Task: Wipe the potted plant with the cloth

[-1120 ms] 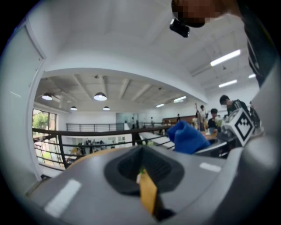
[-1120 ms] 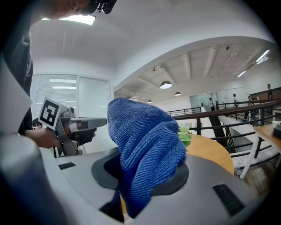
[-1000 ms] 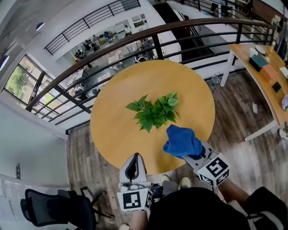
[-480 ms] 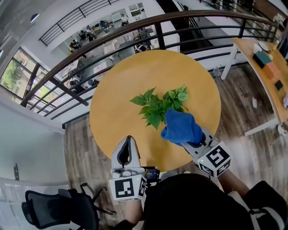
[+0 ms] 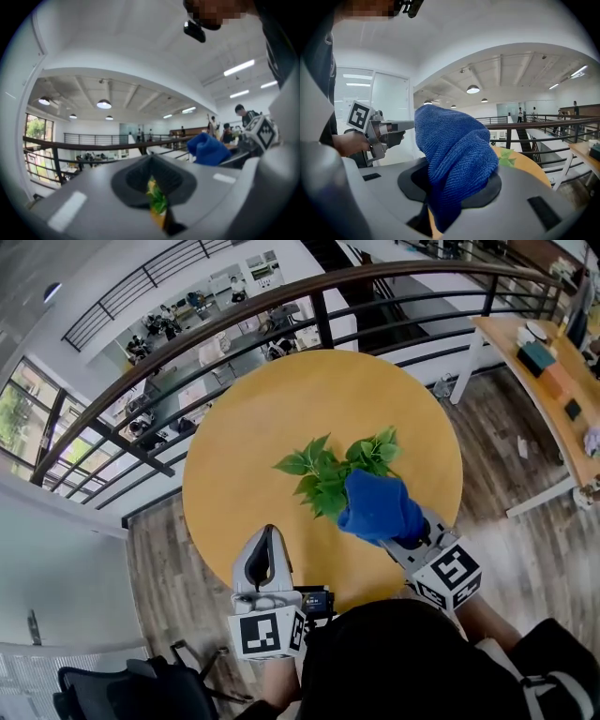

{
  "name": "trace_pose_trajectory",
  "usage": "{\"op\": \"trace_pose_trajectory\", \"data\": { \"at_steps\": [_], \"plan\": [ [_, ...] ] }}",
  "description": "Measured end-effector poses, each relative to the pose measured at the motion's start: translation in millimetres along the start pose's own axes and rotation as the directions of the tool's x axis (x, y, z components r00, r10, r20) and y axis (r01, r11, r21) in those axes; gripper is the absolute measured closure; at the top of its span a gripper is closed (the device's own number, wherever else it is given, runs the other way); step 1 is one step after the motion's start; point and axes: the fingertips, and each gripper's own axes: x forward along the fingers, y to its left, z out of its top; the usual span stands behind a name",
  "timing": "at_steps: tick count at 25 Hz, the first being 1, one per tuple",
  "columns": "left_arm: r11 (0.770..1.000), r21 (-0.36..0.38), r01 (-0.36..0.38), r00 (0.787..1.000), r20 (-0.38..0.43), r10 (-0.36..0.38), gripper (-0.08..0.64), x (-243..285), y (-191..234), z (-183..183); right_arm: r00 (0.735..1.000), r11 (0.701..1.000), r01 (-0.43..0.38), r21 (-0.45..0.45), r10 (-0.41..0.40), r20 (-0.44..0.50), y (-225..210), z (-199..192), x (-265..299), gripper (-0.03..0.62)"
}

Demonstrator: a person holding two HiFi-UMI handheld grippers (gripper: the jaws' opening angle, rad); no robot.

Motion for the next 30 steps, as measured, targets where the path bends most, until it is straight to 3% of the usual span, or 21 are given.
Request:
{"op": "trace_pose_trajectory", "data": {
  "at_steps": [20, 30],
  "plan": [
    [0.987, -0.058, 0.153, 0.988, -0.025, -0.155, 0.56, 40, 41, -45, 0.98, 0.983, 0.181, -0.039, -0.184, -0.072, -11, -10, 26, 0.457],
    [0.981, -0.018, 0.194, 0.981, -0.013, -0.194, 0.56, 77, 25, -49, 0.98, 0.986, 0.162, -0.044, -0.166, -0.109, -28, -24, 28, 0.457]
  ]
}}
